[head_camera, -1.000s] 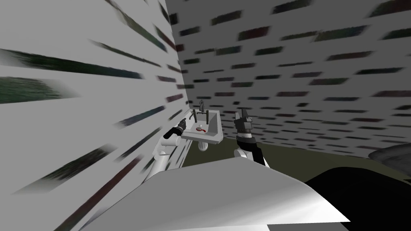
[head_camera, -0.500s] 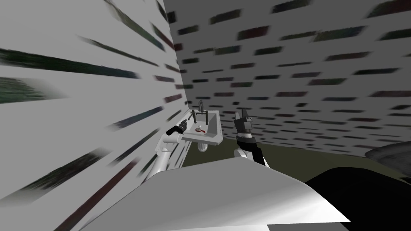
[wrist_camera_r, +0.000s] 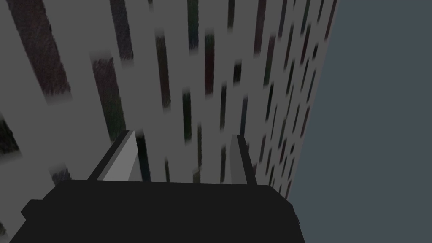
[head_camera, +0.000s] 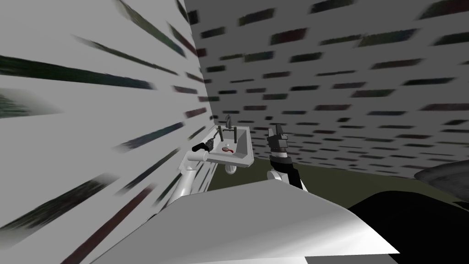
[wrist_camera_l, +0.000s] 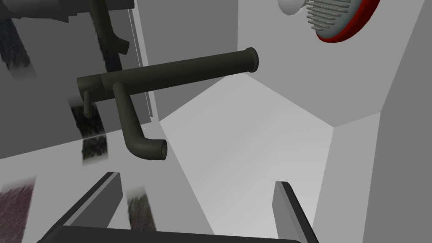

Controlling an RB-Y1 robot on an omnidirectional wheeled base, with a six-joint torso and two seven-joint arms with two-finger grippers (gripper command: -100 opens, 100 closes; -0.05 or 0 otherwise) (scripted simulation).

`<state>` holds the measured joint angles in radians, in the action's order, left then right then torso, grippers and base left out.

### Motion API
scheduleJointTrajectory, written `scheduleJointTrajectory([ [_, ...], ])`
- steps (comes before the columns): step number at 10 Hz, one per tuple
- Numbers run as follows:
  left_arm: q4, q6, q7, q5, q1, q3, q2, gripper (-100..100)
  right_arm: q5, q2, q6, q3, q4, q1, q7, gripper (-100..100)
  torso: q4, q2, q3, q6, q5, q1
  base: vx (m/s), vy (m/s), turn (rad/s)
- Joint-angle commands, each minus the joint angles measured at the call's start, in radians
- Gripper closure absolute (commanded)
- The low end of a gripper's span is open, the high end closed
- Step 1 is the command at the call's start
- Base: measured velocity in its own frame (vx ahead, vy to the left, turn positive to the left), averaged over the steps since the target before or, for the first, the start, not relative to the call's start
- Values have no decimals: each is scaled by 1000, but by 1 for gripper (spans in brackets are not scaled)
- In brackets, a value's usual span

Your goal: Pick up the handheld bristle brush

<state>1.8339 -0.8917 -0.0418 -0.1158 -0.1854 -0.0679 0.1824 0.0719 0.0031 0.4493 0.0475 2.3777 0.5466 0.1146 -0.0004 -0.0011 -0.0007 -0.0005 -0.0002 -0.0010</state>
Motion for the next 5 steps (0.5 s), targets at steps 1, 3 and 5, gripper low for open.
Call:
scheduleJointTrajectory([
  [1, -25, -50, 9, 5, -30, 2, -6, -100, 0, 0, 0, 0, 0, 0, 0, 0, 0, 0, 0, 0, 0, 0, 26, -23, -34],
  [3, -52, -105, 17, 9, -59, 5, -12, -100, 0, 0, 0, 0, 0, 0, 0, 0, 0, -1, 0, 0, 0, -1, 38, -29, -27],
  [5, -52, -149, 17, 9, -59, 5, -12, -100, 0, 0, 0, 0, 0, 0, 0, 0, 0, -2, -1, 0, 0, -1, 32, -21, -8],
])
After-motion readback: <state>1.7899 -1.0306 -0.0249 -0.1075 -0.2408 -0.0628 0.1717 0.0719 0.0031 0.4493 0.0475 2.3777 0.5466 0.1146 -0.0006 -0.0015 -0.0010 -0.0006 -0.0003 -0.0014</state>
